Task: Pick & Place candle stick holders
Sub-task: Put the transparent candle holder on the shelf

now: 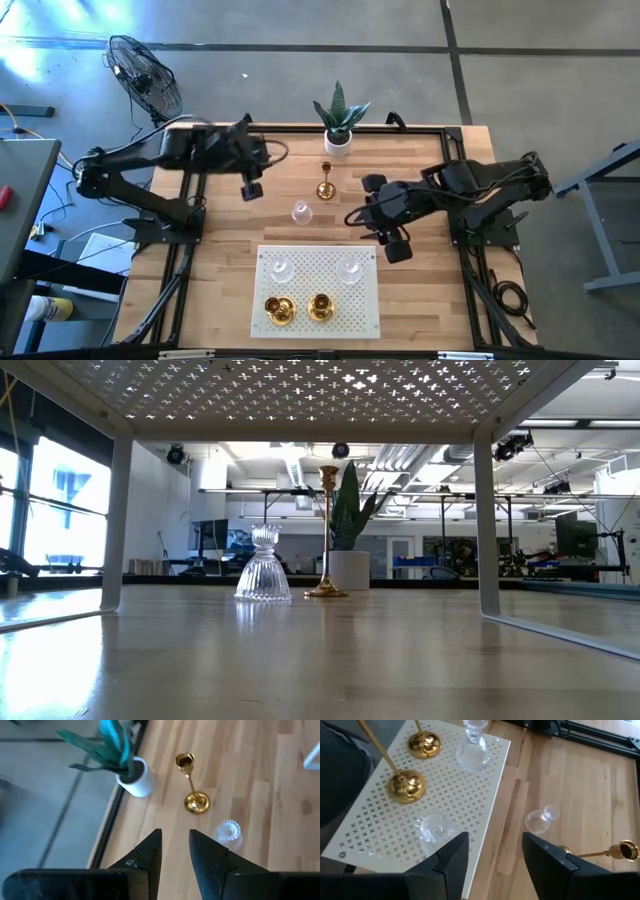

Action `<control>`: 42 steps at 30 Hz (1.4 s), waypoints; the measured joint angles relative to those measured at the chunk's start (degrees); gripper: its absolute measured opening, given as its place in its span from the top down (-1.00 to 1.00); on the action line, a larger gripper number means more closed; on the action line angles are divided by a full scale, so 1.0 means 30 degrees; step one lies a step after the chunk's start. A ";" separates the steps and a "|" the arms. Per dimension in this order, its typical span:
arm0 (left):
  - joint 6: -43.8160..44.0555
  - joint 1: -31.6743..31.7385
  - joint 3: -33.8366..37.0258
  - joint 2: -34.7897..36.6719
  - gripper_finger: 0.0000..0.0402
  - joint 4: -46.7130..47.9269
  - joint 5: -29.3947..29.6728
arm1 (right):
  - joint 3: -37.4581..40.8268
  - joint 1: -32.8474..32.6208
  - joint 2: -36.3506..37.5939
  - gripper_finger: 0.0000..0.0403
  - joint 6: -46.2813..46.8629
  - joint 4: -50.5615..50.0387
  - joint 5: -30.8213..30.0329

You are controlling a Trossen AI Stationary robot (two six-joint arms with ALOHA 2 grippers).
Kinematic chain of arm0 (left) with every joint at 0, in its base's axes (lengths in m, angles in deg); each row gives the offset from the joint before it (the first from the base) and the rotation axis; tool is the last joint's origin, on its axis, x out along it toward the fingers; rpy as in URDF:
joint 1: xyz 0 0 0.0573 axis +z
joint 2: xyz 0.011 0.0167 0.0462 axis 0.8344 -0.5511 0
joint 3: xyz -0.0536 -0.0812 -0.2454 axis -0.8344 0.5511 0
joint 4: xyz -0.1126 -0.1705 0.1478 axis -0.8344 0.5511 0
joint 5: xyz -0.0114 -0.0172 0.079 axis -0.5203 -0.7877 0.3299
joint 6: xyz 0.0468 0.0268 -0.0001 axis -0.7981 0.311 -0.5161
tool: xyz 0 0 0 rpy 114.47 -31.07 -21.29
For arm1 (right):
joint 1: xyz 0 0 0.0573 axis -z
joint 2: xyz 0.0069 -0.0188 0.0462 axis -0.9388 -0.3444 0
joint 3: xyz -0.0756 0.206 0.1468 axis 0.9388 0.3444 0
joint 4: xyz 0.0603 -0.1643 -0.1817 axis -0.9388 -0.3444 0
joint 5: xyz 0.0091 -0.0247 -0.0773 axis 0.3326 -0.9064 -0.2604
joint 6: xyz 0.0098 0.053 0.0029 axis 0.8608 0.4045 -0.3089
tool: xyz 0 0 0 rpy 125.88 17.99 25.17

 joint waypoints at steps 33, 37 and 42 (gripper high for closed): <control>-0.3384 0.3310 0.0015 -0.3169 0.53 0.0357 -0.4394 | 0.3070 -0.2392 0.0030 0.12 0.0646 0.1428 -0.1693; -0.3377 0.3310 0.0015 -0.3169 0.50 0.0291 -0.4452 | 0.3966 -0.2392 0.0030 0.12 0.0265 0.2175 -0.1623; -0.3042 0.3310 0.0015 -0.3169 0.24 0.0284 -0.4292 | 0.4044 -0.2392 0.0078 0.12 0.0197 0.2301 -0.1599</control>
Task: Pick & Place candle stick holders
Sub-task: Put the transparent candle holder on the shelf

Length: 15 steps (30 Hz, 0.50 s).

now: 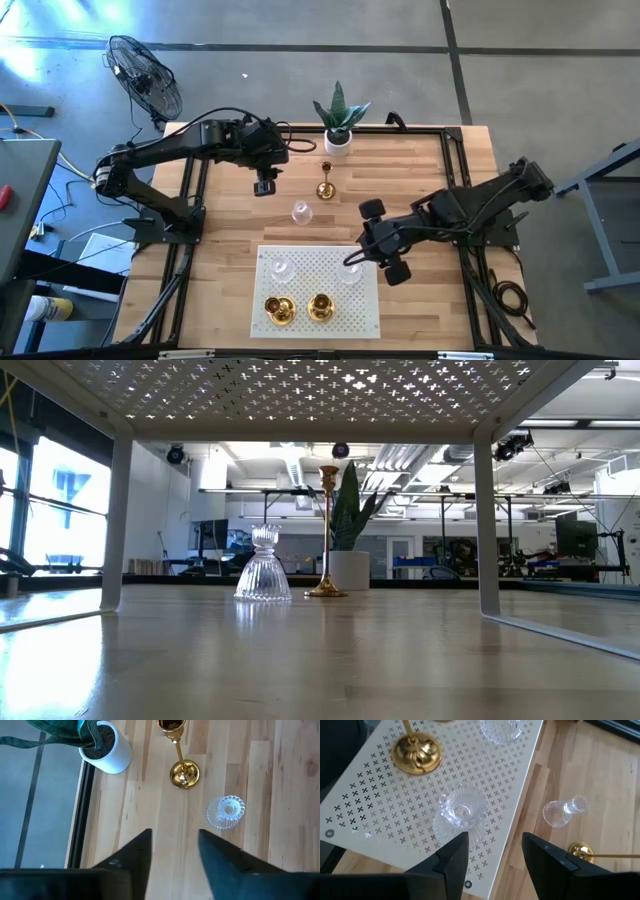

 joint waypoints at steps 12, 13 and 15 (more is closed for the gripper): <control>0.0640 -0.0007 0.0000 0.0000 -0.27 0.0147 -0.2234 | 0.0000 0.0000 0.1021 0.12 0.0466 0.0082 -0.1202; 0.1073 -0.0007 0.0000 0.0000 -0.28 0.0162 -0.2418 | 0.0000 0.0000 0.1096 0.12 0.0512 0.0089 -0.1229; 0.2380 -0.0007 0.0000 0.0000 -0.28 0.0283 -0.2528 | 0.0000 0.0000 0.1217 0.12 0.0571 0.0089 -0.1231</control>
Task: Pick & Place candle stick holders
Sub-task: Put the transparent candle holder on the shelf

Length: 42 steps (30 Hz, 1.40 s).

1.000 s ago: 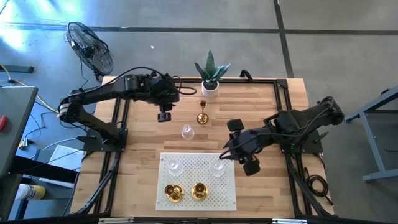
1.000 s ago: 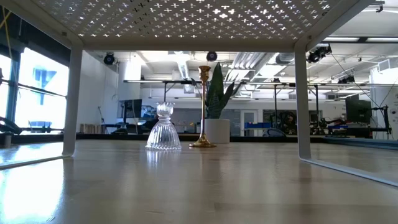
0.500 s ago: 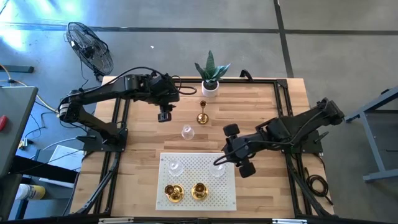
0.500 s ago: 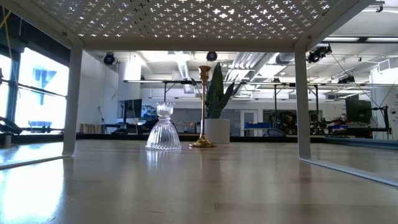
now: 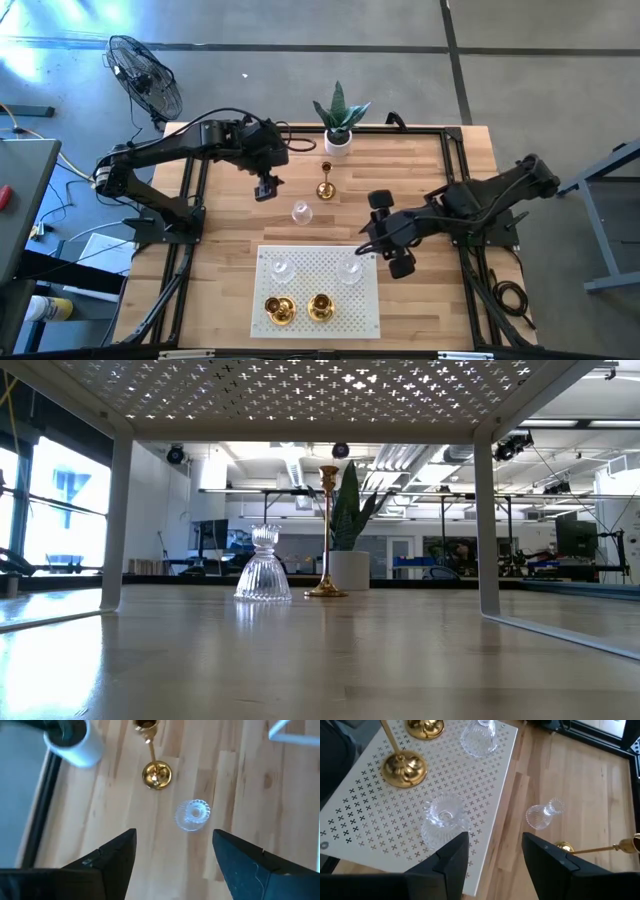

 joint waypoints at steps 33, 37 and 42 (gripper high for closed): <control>0.8804 0.0009 0.0031 -0.2663 -0.28 0.0627 -0.2273 | -0.0007 -0.0510 0.0127 0.12 0.2320 0.2295 0.1020; 0.9153 0.0000 0.0015 -0.3074 -0.28 0.0506 -0.3322 | -0.0007 -0.0520 0.0127 0.12 0.2628 0.2322 0.1086; 0.9227 0.0015 0.0017 -0.3390 -0.28 0.0657 -0.2920 | -0.0007 -0.0744 0.0127 0.12 0.3128 0.2473 0.1297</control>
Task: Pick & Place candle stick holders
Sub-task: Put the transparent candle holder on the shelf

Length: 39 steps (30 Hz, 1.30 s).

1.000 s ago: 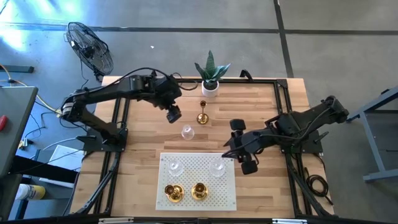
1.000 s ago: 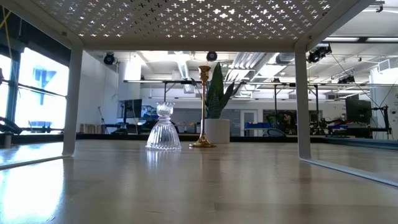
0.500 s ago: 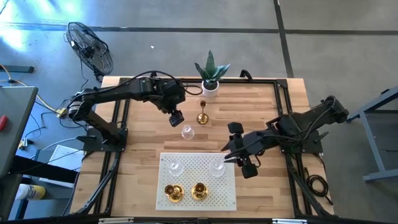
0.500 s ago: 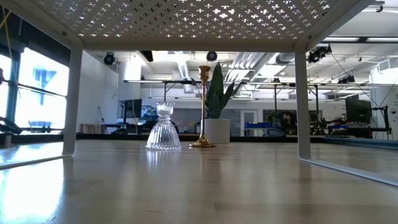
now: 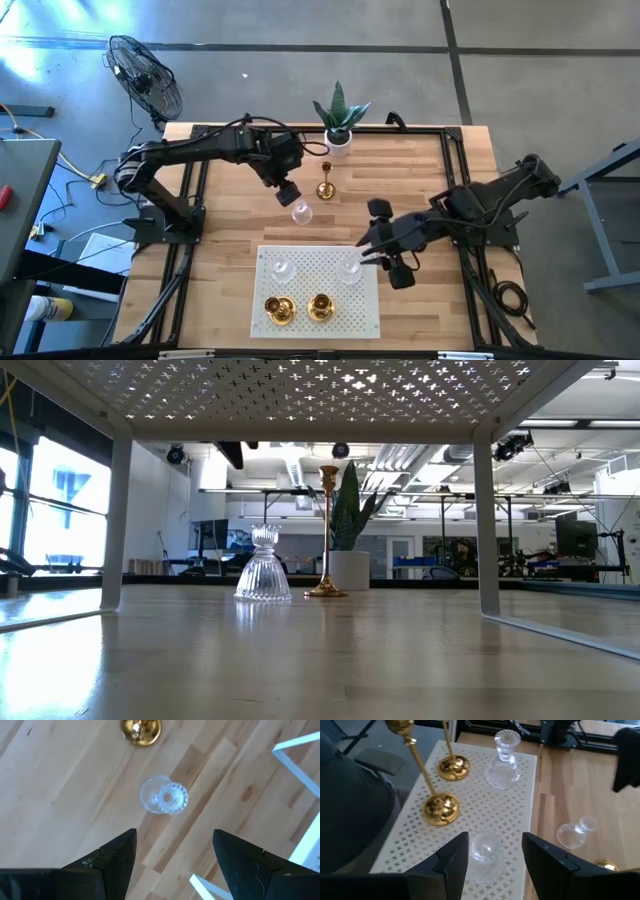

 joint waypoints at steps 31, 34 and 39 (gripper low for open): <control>0.2064 -0.0007 -0.0024 -0.0864 -0.28 0.0640 0.0166 | 0.0000 -0.0874 -0.0015 0.12 -0.0720 0.3528 0.0694; 0.2331 -0.0011 -0.0024 -0.0950 -0.28 0.1019 0.0151 | 0.0000 -0.0852 -0.0015 0.12 -0.0768 0.3523 0.0685; 0.2869 -0.0174 -0.0024 -0.0967 -0.28 0.1589 0.1037 | 0.0000 -0.0852 -0.0015 0.12 -0.0666 0.3523 0.0678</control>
